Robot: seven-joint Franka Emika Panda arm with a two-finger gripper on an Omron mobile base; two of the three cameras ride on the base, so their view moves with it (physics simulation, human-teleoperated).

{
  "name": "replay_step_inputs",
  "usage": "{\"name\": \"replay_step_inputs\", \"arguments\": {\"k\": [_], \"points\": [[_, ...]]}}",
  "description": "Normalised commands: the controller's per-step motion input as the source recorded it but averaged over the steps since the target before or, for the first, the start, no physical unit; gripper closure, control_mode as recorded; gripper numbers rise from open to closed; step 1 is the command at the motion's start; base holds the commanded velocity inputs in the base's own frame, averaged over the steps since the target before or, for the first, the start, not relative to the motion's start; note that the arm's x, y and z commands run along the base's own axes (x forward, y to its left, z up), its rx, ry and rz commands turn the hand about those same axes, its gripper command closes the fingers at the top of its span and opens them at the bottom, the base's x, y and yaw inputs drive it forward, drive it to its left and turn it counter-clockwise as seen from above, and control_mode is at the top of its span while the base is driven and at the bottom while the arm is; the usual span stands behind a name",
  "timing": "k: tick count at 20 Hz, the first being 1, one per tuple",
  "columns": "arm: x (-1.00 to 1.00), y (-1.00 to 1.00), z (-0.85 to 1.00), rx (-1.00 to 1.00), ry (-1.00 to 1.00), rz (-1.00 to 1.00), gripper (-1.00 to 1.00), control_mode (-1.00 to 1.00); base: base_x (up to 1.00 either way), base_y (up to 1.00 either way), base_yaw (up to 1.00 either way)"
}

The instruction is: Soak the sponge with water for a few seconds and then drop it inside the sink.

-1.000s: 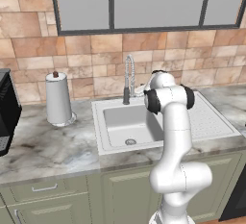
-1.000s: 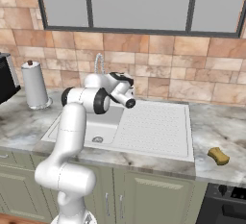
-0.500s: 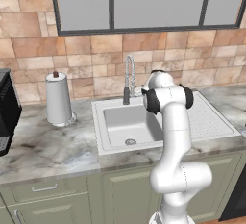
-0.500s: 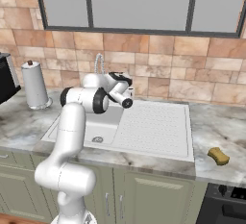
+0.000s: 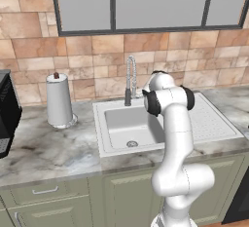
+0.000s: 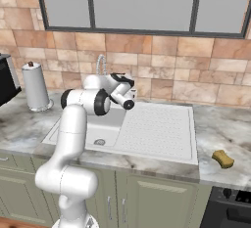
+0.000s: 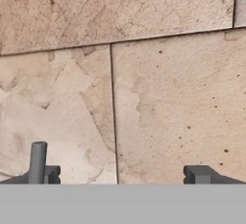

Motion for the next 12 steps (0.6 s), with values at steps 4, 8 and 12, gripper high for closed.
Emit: {"name": "replay_step_inputs", "arguments": {"k": [4,8,12], "points": [[0.02,-0.43,-0.45,0.00,0.00,-0.03,-1.00,-1.00,0.00,0.00,0.00],[0.08,-0.48,-0.46,0.00,0.00,-0.02,-1.00,-1.00,0.00,0.00,0.00],[0.07,-0.47,-0.47,0.00,0.00,-0.02,-1.00,-1.00,0.00,0.00,0.00]]}}
